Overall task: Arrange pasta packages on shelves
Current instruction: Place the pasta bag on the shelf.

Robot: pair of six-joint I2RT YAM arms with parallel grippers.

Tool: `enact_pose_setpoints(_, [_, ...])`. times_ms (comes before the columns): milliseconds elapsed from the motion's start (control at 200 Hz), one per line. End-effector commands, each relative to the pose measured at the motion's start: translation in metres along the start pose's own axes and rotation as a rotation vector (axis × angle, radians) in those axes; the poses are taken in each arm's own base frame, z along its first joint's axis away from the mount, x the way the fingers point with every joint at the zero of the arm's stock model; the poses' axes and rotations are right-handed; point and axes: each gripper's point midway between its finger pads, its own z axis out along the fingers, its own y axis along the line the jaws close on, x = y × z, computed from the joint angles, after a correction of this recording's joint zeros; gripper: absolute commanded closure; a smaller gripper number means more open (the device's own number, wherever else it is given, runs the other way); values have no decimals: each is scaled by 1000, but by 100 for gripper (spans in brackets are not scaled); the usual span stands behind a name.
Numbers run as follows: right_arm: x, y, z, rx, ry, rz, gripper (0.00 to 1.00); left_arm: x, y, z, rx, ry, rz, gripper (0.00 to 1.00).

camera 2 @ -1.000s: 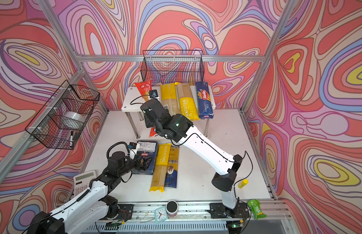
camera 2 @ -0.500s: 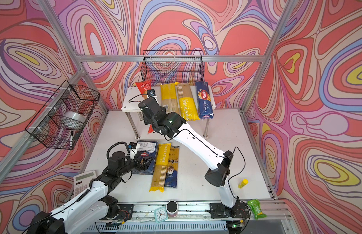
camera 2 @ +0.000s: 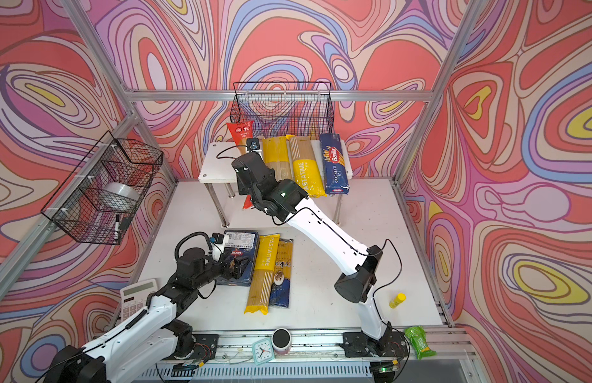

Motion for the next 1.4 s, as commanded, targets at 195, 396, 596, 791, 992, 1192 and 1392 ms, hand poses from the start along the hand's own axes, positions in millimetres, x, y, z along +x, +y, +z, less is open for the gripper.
enact_pose_setpoints(195, [-58, -2, -3, -18, -190, 118, 91, -1, -4, 1, 16, 7, 9, 0])
enact_pose_setpoints(396, [-55, -5, 6, -15, -187, 126, 80, -1, -4, 1, 13, 8, 8, 0])
enact_pose_setpoints(596, [-54, -9, 11, -15, -185, 143, 66, -1, -3, 1, 13, 9, 8, 0])
enact_pose_setpoints(791, [-53, -9, 13, -22, -181, 149, 53, -1, -3, 1, 11, 9, 8, 0])
enact_pose_setpoints(992, [-59, -2, 3, -83, -178, 163, 51, -1, -3, 1, 11, 9, 9, 0])
enact_pose_setpoints(1192, [-59, 14, -40, -269, -126, 108, 51, 0, -2, 1, 6, 10, 9, 0])
enact_pose_setpoints(1392, [-27, 16, -99, -374, -26, 9, 57, -1, -3, 1, 7, 8, 8, 0])
